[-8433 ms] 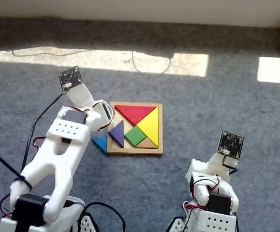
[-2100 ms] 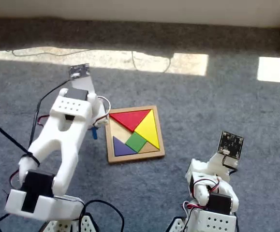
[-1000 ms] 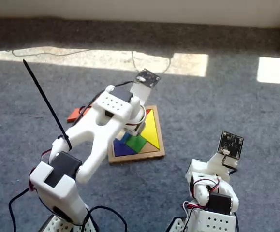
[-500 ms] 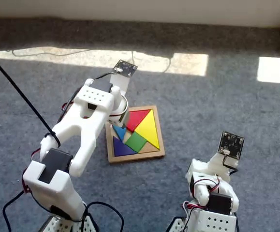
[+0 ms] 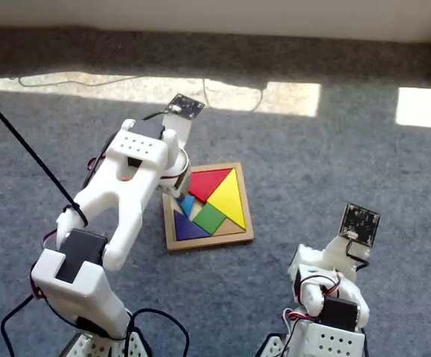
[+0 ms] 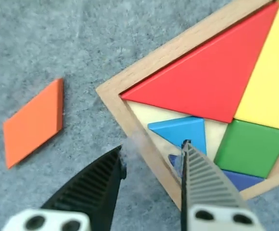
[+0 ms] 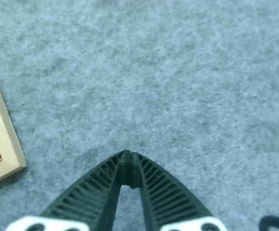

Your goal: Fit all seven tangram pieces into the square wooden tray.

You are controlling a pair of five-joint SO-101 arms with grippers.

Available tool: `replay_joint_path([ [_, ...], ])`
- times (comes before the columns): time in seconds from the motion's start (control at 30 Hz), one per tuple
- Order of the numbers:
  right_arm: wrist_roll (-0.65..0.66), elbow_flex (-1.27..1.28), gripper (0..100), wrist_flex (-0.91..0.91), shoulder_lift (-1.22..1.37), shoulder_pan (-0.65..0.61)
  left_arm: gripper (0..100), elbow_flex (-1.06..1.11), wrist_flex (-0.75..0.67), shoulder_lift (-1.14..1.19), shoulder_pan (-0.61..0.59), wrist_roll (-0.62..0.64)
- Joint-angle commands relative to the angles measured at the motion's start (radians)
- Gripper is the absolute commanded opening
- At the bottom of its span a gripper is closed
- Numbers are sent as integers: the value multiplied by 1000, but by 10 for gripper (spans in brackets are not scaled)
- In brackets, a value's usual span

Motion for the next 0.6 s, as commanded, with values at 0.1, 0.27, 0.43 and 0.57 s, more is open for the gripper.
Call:
replay_joint_path([
  [0.1, -9, 111, 4, -8, -12, 15, 189, 96, -104, -56, 48, -11],
  [0.27, -11, 111, 4, -8, -12, 15, 189, 111, -106, -56, 136, -5],
  [0.43, -11, 111, 4, -8, -12, 15, 189, 99, -104, -68, 208, -3],
  [0.57, -11, 111, 4, -8, -12, 15, 188, 90, -104, -85, 225, -3],
])
